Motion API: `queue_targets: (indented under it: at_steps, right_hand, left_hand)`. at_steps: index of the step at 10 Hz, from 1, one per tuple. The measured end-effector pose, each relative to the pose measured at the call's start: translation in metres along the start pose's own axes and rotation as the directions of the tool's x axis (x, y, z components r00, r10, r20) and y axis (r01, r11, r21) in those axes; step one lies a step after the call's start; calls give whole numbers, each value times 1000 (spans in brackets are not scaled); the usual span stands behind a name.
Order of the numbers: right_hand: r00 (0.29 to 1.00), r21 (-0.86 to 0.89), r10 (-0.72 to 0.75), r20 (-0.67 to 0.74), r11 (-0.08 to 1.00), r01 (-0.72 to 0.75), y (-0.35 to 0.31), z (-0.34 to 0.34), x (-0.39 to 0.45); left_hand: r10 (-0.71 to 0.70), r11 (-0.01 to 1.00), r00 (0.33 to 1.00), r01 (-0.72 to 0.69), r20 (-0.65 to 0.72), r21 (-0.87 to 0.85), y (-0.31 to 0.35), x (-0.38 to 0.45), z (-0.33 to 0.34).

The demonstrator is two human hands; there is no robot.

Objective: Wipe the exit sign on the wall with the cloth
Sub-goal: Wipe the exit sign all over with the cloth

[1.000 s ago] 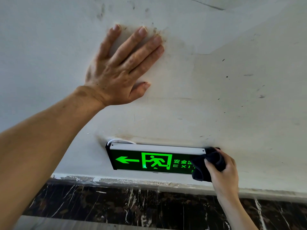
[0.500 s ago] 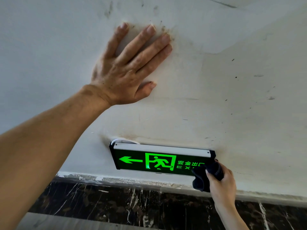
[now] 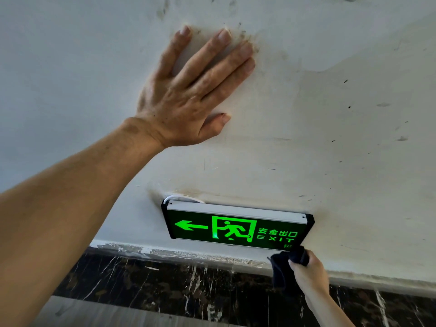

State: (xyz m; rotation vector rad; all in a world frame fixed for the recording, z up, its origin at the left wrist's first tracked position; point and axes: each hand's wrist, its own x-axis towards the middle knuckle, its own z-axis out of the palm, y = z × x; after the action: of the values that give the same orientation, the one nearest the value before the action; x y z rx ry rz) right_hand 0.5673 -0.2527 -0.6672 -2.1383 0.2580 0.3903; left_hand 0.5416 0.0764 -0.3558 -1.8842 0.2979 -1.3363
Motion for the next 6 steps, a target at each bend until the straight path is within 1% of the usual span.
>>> queue_targets:
  at_steps: [1,2,3,4,5,6]
  right_hand:
    - [978,113,192,86,973,-201,8,2,-1]
    - [896,500,363,256,744,-444,14,11,-5]
    - [861,631,349,371,586,-509,9,21,-12]
    - [905,715,184,383,561,-416,4,25,-16]
    - [937,586,-13,349,783,-207,8,22,-19]
    - [931,318,-127,343,948,12,9,33,-16]
  left_hand:
    - [-8,1000,1000,8,6,-5,1,0,-1]
    - [0,1000,1000,0,0,-4,2,1,-2]
    - [-3,1000,1000,2,-7,-18,1,2,-1]
    - [-12,1000,1000,12,-21,-21,2,0,0]
    - [-14,999,1000,13,-26,-30,3,0,1]
    - [-21,999,1000,20,-22,-39,2,0,3]
